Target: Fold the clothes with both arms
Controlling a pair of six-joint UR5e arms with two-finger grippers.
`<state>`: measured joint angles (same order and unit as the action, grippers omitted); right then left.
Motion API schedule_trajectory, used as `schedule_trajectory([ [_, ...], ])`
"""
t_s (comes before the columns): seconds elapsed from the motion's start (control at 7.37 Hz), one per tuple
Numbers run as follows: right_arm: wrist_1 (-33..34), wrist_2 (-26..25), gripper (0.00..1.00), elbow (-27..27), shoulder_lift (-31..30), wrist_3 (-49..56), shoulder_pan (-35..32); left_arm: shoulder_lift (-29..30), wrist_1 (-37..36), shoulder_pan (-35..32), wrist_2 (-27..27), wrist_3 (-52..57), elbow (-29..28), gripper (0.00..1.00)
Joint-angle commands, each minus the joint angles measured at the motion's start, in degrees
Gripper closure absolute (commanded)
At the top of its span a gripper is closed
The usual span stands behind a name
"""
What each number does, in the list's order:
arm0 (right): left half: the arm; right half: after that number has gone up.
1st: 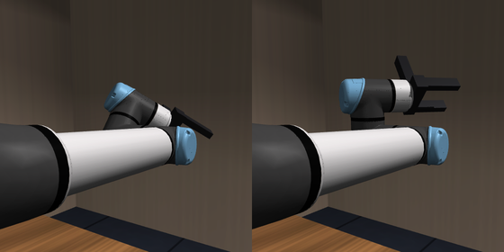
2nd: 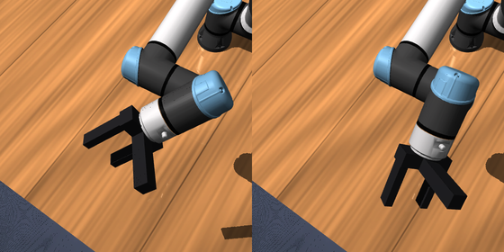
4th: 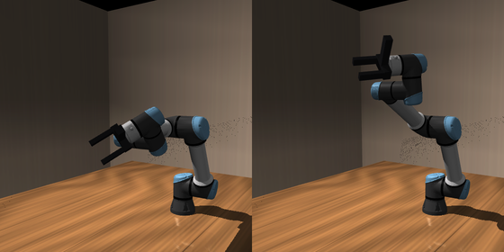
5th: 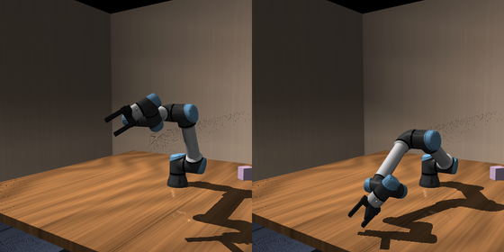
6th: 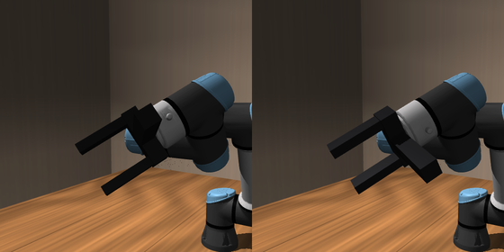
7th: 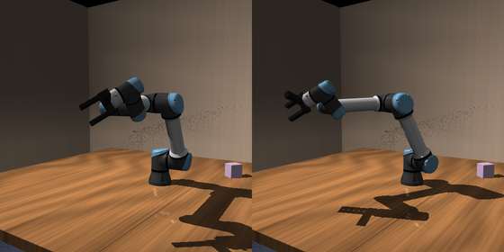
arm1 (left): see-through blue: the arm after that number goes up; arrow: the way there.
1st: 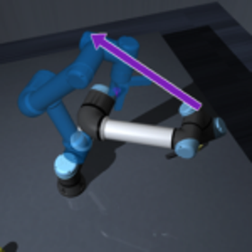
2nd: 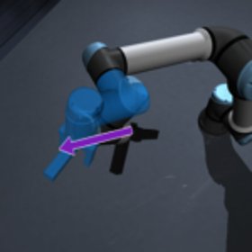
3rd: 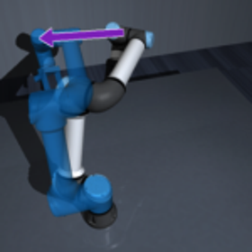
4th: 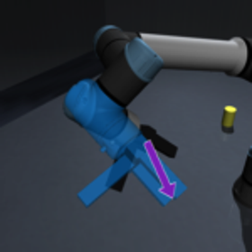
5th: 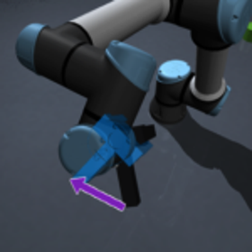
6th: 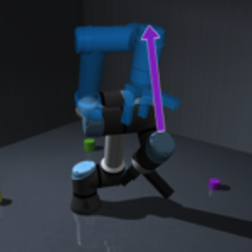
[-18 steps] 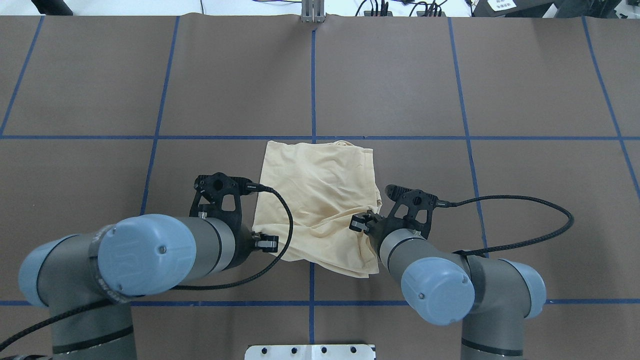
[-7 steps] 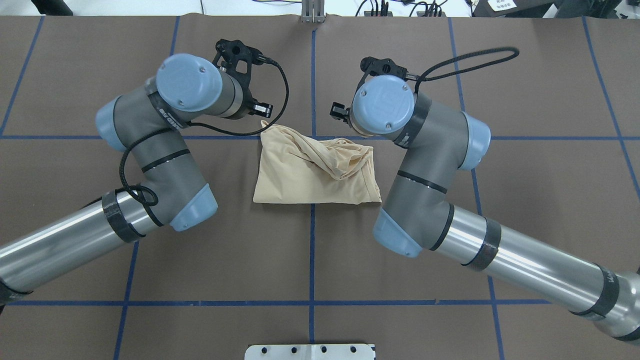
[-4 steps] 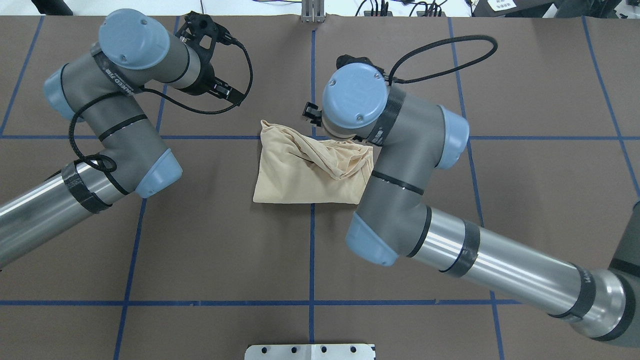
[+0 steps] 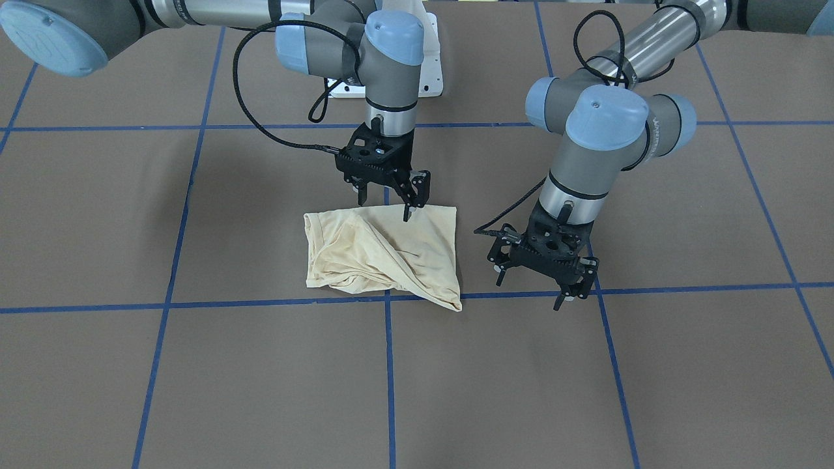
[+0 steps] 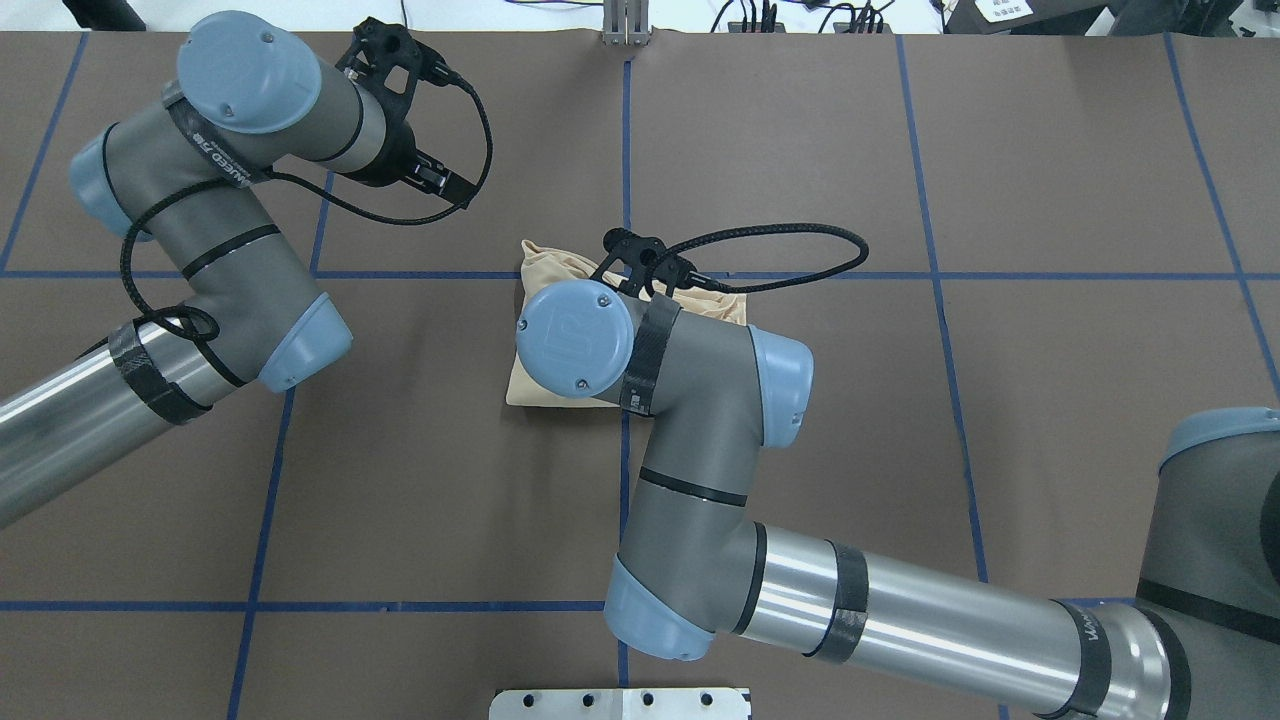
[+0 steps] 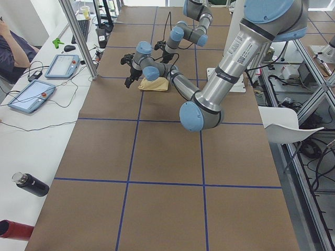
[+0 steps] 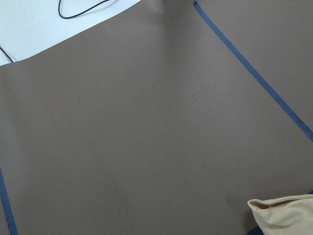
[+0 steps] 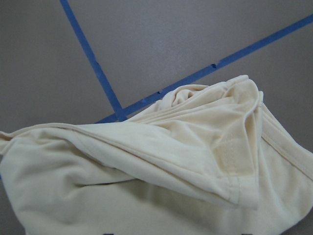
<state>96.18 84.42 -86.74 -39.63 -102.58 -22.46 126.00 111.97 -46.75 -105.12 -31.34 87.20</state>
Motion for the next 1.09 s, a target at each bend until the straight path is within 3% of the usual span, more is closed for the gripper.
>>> schedule_trajectory([
  [0.0,-0.11,-2.58,0.33,2.62,0.43,-0.52,0.49,-1.19,0.0,-0.01,0.09,-0.12,1.56,0.0],
  [0.27,-0.2,-3.82,0.91,2.71,0.17,3.33,-1.0,-2.34,-0.09,-0.01,0.09,-0.12,3.06,0.0],
  [0.41,-1.94,-4.96,1.0,4.54,0.08,6.75,-2.66,-2.52,-0.17,-0.01,0.18,-0.12,3.76,0.0],
  [0.68,-11.66,-5.4,1.0,12.16,0.17,12.19,-9.14,-2.61,-0.17,-0.01,0.1,-0.12,3.95,0.0],
  [0.81,-21.02,-5.58,1.0,18.12,0.17,14.15,-13.1,-2.52,-0.17,-0.01,0.09,-0.12,4.03,0.0],
  [0.95,-24.77,-5.06,0.73,19.83,0.78,17.47,-16.01,-2.61,-0.17,-0.09,0.09,-0.12,4.3,0.0],
])
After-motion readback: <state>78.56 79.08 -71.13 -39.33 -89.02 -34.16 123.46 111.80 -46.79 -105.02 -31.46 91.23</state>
